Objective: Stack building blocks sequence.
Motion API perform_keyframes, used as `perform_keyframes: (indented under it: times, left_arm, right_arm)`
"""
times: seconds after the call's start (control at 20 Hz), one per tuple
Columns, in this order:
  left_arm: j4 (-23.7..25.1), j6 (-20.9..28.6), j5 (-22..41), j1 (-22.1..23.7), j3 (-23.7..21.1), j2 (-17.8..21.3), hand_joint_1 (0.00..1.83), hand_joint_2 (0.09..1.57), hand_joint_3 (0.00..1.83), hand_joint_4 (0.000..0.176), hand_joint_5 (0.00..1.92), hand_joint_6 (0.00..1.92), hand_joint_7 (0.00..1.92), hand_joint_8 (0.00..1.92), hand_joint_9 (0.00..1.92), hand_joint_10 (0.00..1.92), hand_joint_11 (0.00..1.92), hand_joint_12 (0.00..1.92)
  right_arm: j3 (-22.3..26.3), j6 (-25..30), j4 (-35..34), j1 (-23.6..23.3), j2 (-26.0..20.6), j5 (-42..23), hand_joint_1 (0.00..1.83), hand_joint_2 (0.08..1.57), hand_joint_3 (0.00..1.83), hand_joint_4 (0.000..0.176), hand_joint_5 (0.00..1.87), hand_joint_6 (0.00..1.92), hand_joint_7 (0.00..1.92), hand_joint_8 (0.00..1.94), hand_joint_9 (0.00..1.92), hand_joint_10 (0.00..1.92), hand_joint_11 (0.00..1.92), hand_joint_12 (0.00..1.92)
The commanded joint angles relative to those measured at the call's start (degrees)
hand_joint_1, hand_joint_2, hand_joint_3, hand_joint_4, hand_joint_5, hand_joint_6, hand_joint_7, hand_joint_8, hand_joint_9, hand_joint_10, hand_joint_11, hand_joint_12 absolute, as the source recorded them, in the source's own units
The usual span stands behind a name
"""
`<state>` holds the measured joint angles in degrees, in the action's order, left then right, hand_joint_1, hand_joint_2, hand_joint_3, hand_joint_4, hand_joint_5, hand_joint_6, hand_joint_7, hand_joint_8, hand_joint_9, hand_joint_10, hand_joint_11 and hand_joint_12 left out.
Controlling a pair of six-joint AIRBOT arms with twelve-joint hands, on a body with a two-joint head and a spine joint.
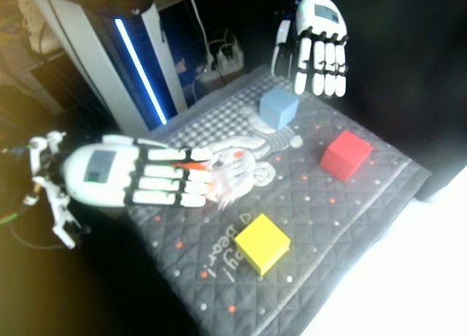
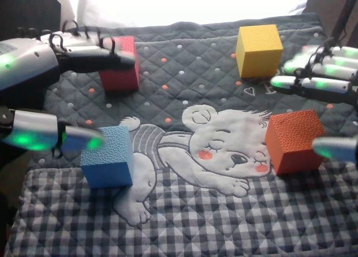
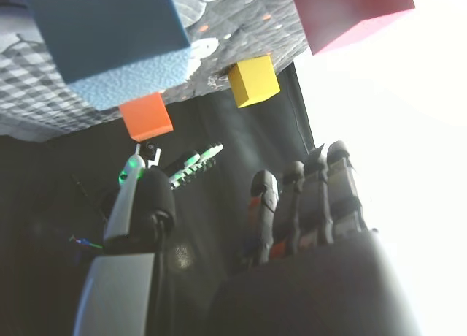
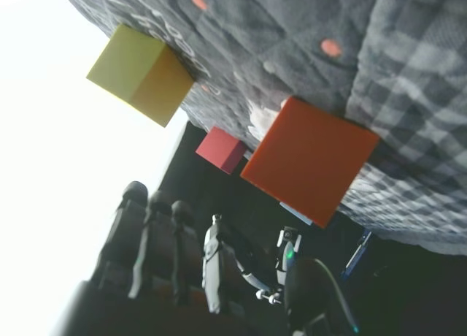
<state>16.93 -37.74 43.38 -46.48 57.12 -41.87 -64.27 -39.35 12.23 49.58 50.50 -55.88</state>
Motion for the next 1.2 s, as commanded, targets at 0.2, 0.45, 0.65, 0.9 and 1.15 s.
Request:
perform_keyframes:
  times: [0.2,0.45,0.65,0.9,1.15]
  left_arm:
    - [-1.61,0.13,5.88,0.76,0.01,0.32,0.7,1.02,0.0,0.05,0.43,0.0,0.5,0.01,0.57,0.01,0.09,0.95]
    - [-0.37,0.18,5.87,0.75,-1.01,0.47,0.76,0.83,0.0,0.118,0.31,0.0,0.37,0.0,0.4,0.0,0.0,0.95]
    - [3.06,1.11,2.22,0.6,-2.26,0.38,0.78,0.76,0.0,0.167,0.24,0.0,0.28,0.0,0.31,0.0,0.0,0.93]
    - [4.32,1.4,-0.32,0.15,-2.84,0.4,0.77,0.73,0.0,0.17,0.19,0.0,0.25,0.0,0.31,0.0,0.0,1.06]
    - [5.17,1.34,-3.93,0.41,-2.16,-1.0,0.8,0.74,0.0,0.176,0.1,0.0,0.29,0.01,0.35,0.01,0.0,0.77]
  right_arm:
    - [-0.18,0.09,-2.01,-0.26,-0.14,-6.56,0.38,1.25,0.0,0.018,0.32,0.0,0.31,0.0,0.33,0.01,0.09,0.68]
    - [-0.19,0.09,-2.16,0.18,-0.06,-6.55,0.47,1.27,0.0,0.01,0.34,0.0,0.34,0.0,0.32,0.0,0.12,0.53]
    - [-0.1,0.09,-2.47,-0.11,-0.09,-8.0,0.5,1.24,0.0,0.077,0.21,0.0,0.22,0.0,0.22,0.0,0.16,0.3]
    - [0.87,0.08,-3.96,-0.24,-0.09,-14.71,0.5,1.19,0.0,0.104,0.13,0.0,0.21,0.0,0.2,0.0,0.11,0.25]
    - [0.91,0.04,-4.03,-0.42,-0.07,-14.91,0.42,1.19,0.0,0.118,0.1,0.0,0.17,0.0,0.19,0.0,0.08,0.44]
